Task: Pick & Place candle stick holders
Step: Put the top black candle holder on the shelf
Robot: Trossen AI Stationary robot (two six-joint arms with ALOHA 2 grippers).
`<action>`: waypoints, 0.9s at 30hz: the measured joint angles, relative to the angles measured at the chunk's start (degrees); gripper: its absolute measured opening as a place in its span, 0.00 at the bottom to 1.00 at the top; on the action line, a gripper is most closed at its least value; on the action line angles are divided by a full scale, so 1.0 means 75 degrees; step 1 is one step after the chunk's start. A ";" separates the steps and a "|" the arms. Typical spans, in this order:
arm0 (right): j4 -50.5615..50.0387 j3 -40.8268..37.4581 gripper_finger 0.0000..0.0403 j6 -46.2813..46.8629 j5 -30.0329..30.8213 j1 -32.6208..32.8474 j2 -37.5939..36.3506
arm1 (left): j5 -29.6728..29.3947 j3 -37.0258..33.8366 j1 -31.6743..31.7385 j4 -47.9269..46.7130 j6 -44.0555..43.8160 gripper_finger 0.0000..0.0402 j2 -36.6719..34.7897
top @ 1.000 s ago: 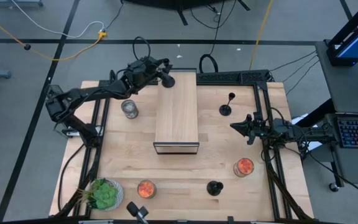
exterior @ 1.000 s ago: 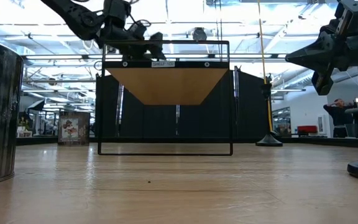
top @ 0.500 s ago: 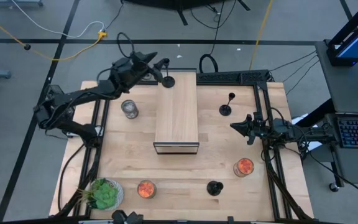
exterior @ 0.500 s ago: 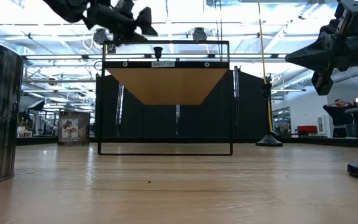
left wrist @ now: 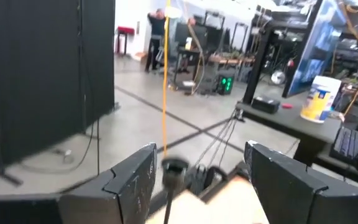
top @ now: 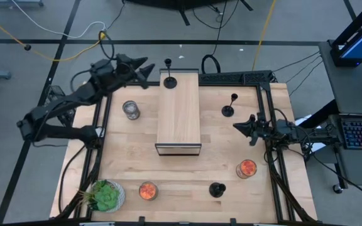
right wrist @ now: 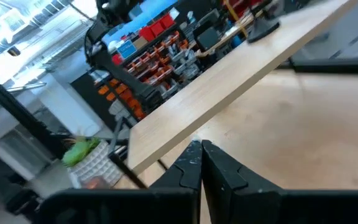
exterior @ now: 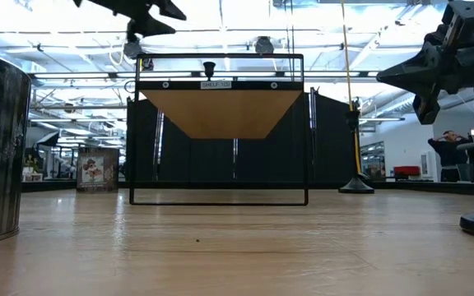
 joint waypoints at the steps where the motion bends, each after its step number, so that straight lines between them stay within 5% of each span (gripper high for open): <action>1: 0.0077 0.0000 0.00 -0.0124 0.0124 0.0000 0.0002 | -0.0029 0.0000 0.0000 -0.0290 -0.0079 0.62 -0.0161; 16: 0.2189 -0.0001 0.00 -0.2493 0.0940 -0.0003 -0.0001 | -0.0035 -0.0039 0.0000 -0.3882 -0.1157 0.62 -0.1725; 27: 0.2293 0.0000 0.00 -0.2526 0.0933 -0.0003 -0.0001 | 0.1050 -0.3021 -0.0283 -0.0805 -0.1300 0.62 -0.3194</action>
